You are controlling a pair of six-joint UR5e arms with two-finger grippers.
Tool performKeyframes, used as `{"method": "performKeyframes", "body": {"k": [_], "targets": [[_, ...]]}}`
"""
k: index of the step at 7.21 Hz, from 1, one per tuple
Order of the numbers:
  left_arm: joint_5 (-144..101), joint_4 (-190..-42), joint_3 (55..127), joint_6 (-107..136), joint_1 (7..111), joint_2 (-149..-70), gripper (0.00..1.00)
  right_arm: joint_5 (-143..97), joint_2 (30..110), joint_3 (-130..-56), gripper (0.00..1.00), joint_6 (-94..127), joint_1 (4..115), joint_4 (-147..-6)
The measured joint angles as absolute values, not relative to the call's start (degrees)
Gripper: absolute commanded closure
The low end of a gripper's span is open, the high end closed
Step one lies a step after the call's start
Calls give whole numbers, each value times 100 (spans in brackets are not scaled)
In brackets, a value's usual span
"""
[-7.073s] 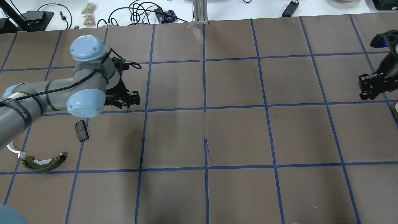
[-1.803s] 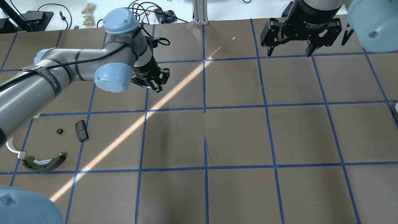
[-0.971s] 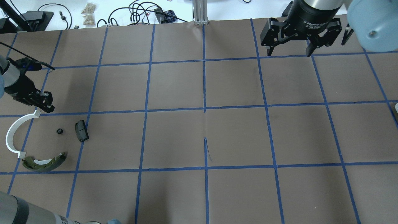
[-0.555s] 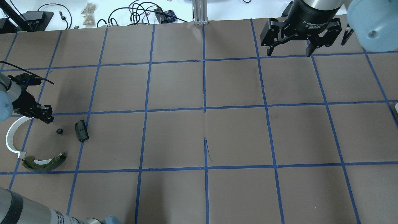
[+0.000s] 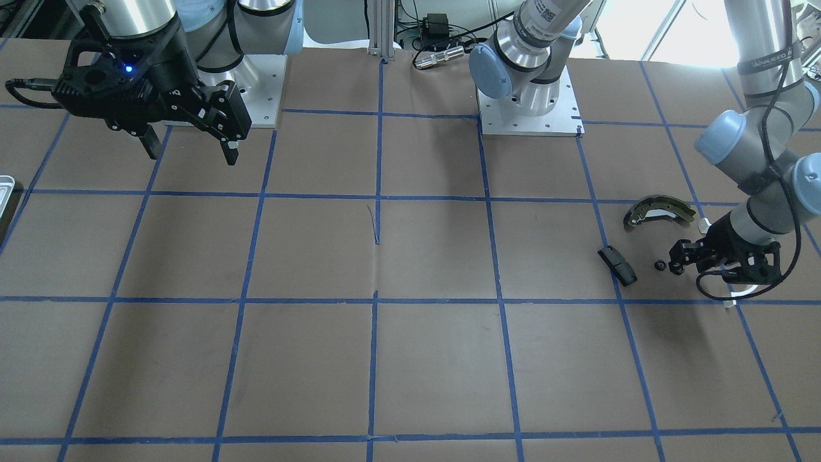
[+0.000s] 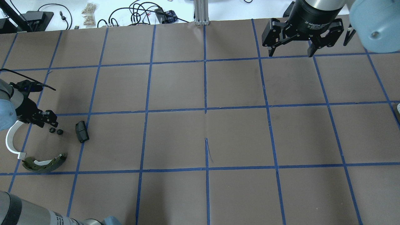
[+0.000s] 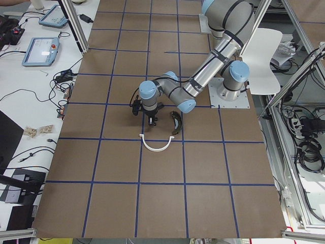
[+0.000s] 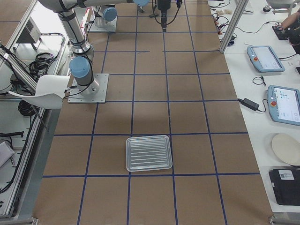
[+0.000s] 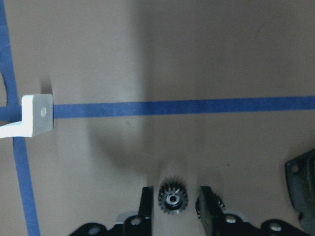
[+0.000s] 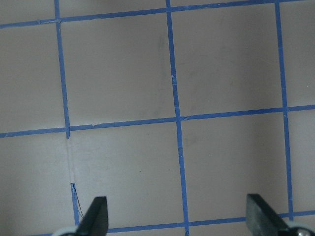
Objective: Place bearing gear from tray to pile
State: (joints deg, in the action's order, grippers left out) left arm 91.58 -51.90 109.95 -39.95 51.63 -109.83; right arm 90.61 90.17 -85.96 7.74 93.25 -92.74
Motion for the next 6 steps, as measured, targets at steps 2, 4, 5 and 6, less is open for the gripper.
{"method": "performKeyframes", "body": {"k": [2,4,5,6], "targets": [[8987,-6179,10556,-3647,5658,-10462,3,9060,9018,-8596,0,774,9331,-9273],[8890,-7693,9744,-2668,6697,-9908,0,9056,9018,-8596,0,782,9334,-9276],[8886,-8266,9411,-2218,7168,-9657,0,9057,9018,-8596,0,781,9334,-9276],[8924,-8620,9165,-1764,7569,-9456,0,9055,9018,-8596,0,779,9334,-9279]]}}
